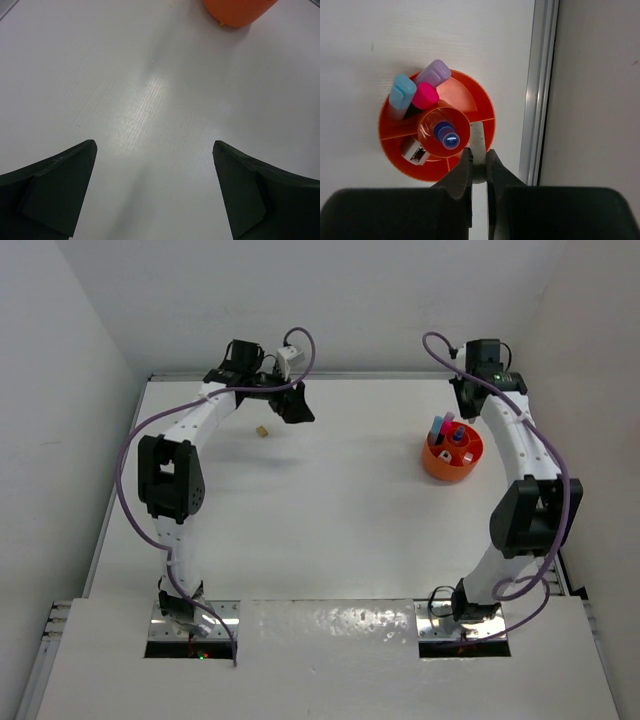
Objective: Sort the stationery into containers
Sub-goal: Place the stationery in the storage box.
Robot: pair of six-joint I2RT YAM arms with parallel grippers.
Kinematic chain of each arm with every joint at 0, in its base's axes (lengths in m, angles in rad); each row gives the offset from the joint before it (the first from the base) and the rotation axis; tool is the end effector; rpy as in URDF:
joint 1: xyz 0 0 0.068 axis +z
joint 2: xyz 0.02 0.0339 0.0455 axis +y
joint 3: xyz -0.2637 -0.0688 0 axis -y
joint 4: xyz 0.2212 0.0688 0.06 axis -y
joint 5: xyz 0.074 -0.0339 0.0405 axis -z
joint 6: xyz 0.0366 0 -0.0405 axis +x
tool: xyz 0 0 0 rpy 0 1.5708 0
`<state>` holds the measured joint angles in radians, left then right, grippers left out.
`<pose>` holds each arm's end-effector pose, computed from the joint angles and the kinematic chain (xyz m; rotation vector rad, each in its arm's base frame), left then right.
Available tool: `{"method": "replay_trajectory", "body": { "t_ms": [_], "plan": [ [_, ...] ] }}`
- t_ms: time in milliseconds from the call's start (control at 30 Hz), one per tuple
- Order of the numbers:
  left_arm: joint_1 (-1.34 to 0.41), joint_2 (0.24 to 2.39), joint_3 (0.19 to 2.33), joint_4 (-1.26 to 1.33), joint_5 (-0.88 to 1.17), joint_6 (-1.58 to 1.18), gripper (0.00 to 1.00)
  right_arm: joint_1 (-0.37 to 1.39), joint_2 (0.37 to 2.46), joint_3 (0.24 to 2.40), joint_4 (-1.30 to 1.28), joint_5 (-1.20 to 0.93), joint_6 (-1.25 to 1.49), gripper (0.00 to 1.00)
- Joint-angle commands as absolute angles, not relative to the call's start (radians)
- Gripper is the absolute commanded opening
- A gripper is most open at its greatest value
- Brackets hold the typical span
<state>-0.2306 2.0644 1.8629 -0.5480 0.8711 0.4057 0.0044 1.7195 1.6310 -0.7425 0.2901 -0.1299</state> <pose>0.4269 -0.1290 0.2938 1.0653 1.8690 -0.8971 0.3583 -0.0089 0.3339 -0.0253 2.3951 -0.4068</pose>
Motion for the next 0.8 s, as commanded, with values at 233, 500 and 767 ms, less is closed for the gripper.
{"method": "replay_trajectory", "body": {
  "t_ms": [233,500,767],
  "plan": [
    [-0.242,2.052,1.802,-0.451,0.707,0.290,1.00,-0.043,1.821,1.615,-0.638,0.350,-0.229,0.00],
    [-0.250,2.049,1.767,-0.456,0.706,0.293,1.00,-0.081,1.858,1.585,-0.581,0.243,-0.224,0.00],
    [-0.255,2.049,1.769,-0.460,0.690,0.299,1.00,-0.124,1.861,1.545,-0.557,0.152,-0.164,0.00]
  ]
}}
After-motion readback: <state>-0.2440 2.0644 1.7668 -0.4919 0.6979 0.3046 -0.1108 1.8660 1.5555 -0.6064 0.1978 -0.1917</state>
